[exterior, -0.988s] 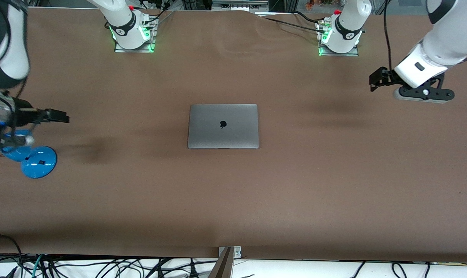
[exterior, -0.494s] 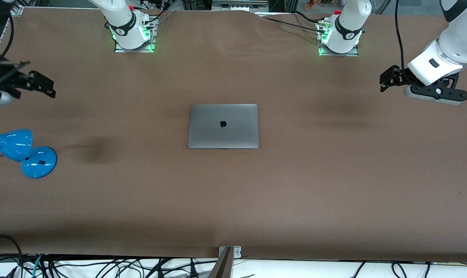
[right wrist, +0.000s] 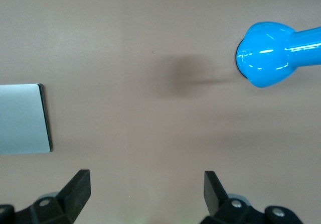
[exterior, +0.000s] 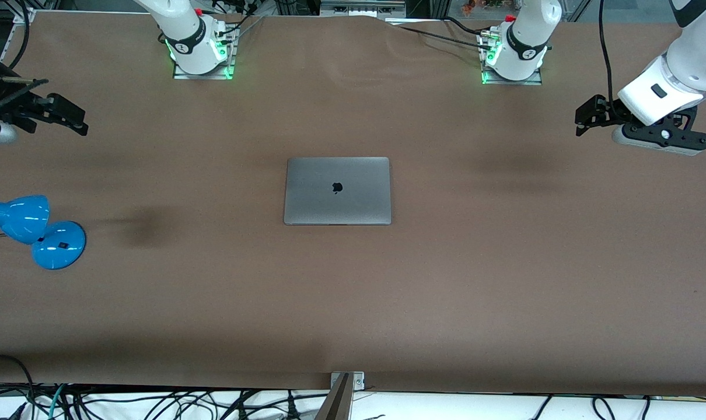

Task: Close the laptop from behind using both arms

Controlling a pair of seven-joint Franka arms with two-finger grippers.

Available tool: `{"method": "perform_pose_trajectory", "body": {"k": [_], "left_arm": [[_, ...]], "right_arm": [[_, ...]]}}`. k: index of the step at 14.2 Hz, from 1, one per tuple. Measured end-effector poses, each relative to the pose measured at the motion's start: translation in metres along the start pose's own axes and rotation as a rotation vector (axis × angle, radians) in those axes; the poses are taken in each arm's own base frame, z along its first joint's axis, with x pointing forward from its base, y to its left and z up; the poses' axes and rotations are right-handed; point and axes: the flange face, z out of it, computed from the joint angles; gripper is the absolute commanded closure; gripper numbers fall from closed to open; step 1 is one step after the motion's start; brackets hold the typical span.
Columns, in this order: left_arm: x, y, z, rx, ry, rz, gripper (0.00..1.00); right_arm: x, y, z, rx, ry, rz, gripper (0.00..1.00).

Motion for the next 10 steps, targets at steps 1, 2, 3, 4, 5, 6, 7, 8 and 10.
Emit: {"method": "perform_pose_trajectory", "body": {"k": [1, 2, 3, 4, 5, 6, 7, 8, 10], "left_arm": [[-0.001, 0.000, -0.001, -0.001, -0.007, -0.001, 0.00], [-0.001, -0.001, -0.004, -0.001, -0.004, -0.006, 0.00], [-0.002, -0.004, -0.008, -0.001, 0.002, -0.014, 0.00], [-0.002, -0.008, -0.012, -0.001, 0.009, -0.025, 0.00], [-0.003, -0.013, -0.016, -0.002, 0.013, -0.034, 0.00], [-0.003, -0.015, -0.017, -0.002, 0.015, -0.039, 0.00], [-0.003, -0.016, -0.017, -0.002, 0.016, -0.041, 0.00], [-0.003, -0.015, -0.017, -0.002, 0.016, -0.040, 0.00], [-0.002, -0.013, -0.017, -0.002, 0.015, -0.039, 0.00]], "right_arm": [[0.002, -0.002, 0.002, 0.001, -0.002, 0.002, 0.00], [0.003, -0.003, 0.004, 0.002, -0.004, 0.002, 0.00], [0.003, -0.004, 0.004, 0.003, -0.005, 0.002, 0.00], [0.003, -0.005, 0.004, 0.003, -0.005, 0.001, 0.00], [0.003, -0.006, 0.004, 0.003, -0.005, 0.000, 0.00], [0.003, -0.006, 0.004, 0.003, -0.005, 0.000, 0.00], [0.003, -0.007, 0.004, 0.003, -0.005, -0.001, 0.00], [0.003, -0.007, 0.004, 0.003, -0.004, -0.002, 0.00], [0.003, -0.009, 0.004, 0.003, -0.004, -0.004, 0.00]]}}
